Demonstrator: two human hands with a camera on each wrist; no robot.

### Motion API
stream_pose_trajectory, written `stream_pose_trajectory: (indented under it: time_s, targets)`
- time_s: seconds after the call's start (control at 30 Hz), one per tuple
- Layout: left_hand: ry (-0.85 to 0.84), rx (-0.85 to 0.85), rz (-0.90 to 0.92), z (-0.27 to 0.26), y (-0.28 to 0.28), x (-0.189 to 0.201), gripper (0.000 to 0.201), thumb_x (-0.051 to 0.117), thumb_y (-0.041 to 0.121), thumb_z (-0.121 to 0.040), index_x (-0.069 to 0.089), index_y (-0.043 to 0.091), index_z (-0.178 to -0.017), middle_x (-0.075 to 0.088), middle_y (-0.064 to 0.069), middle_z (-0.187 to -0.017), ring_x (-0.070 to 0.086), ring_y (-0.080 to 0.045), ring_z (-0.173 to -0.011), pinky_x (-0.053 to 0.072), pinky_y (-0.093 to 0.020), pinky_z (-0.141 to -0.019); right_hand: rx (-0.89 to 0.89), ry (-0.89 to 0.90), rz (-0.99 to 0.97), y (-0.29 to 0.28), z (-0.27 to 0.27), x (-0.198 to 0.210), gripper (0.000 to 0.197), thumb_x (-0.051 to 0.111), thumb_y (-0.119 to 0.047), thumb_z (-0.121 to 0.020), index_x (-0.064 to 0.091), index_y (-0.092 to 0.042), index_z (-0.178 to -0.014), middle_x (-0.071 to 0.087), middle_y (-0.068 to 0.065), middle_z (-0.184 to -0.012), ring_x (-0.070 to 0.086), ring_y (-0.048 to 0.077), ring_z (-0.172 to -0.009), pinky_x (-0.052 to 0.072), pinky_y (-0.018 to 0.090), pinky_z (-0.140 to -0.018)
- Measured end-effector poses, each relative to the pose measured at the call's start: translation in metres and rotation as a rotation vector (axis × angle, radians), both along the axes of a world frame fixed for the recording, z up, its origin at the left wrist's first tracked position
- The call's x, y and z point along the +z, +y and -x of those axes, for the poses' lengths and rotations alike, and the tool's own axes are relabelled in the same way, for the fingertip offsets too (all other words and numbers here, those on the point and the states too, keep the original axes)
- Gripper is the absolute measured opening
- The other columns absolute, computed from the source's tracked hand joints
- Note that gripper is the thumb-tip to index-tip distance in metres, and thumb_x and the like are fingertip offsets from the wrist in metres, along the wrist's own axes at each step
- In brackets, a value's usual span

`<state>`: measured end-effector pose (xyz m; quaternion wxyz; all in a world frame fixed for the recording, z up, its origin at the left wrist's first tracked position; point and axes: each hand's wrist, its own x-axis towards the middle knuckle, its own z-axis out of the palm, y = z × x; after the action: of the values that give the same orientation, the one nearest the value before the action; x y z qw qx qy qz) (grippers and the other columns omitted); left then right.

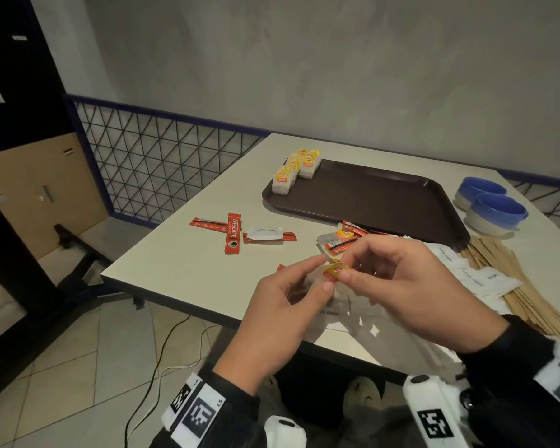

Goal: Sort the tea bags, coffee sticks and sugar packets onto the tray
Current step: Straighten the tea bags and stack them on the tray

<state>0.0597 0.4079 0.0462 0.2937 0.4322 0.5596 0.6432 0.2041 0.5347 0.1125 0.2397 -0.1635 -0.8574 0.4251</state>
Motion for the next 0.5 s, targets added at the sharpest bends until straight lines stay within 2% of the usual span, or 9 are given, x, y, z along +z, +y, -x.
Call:
stream_pose_trajectory:
  time_s: [0.1,0.17,0.23,0.33,0.43,0.5]
  targets:
    - [0.033,-0.013,-0.013,-0.001,-0.001,0.000,0.020,0.065,0.025,-0.100,0.079,0.033,-0.112,0.078,0.010,-0.106,0.070,-0.009,-0.106,0.055,-0.031,-0.093,0.023,-0.011,0.031,0.004,0.001,0.002,0.002,0.075,-0.014,-0.090,0.073,-0.013,-0.091,0.070,0.008,-0.081,0.059,0.018,-0.068,0.050,0.029,-0.060]
    - [0.036,0.021,-0.024,-0.001,-0.001,-0.002,0.017,0.065,0.023,-0.101,0.081,0.029,-0.102,0.079,0.005,-0.096,0.072,-0.013,-0.096,0.056,-0.032,-0.086,0.042,-0.042,0.089,0.008,0.005,0.001,0.007,0.076,-0.017,-0.089,0.074,-0.013,-0.094,0.070,0.015,-0.087,0.059,0.020,-0.070,0.050,0.029,-0.061]
    - [0.024,0.038,-0.021,-0.001,-0.001,-0.001,0.018,0.064,0.024,-0.101,0.081,0.029,-0.100,0.078,0.003,-0.093,0.072,-0.013,-0.093,0.056,-0.029,-0.082,0.075,-0.095,0.125,0.011,0.011,0.003,0.012,0.076,-0.021,-0.088,0.074,-0.012,-0.097,0.069,0.021,-0.089,0.058,0.022,-0.068,0.050,0.034,-0.060]
    - [0.019,0.015,0.009,0.002,-0.004,0.004,0.017,0.065,0.027,-0.099,0.079,0.036,-0.099,0.077,0.007,-0.092,0.069,-0.006,-0.089,0.053,-0.024,-0.079,0.153,-0.199,0.106,0.017,0.022,0.016,0.019,0.075,-0.026,-0.088,0.074,-0.008,-0.095,0.067,0.023,-0.082,0.058,0.022,-0.065,0.050,0.034,-0.058]
    - [0.046,0.044,-0.016,0.015,-0.011,0.011,0.022,0.069,0.029,-0.097,0.071,0.047,-0.110,0.075,0.014,-0.108,0.070,-0.007,-0.101,0.058,-0.035,-0.089,0.223,-0.291,0.101,0.034,0.041,0.044,0.027,0.073,-0.027,-0.086,0.070,-0.003,-0.098,0.068,0.023,-0.082,0.060,0.022,-0.068,0.049,0.036,-0.062]
    - [0.134,0.171,-0.036,0.037,-0.010,0.015,0.021,0.069,0.038,-0.095,0.067,0.049,-0.112,0.071,0.021,-0.112,0.070,-0.009,-0.105,0.059,-0.037,-0.089,0.167,-0.331,0.064,0.060,0.064,0.064,0.033,0.071,-0.027,-0.087,0.064,0.003,-0.101,0.068,0.018,-0.079,0.059,0.023,-0.068,0.049,0.039,-0.064]
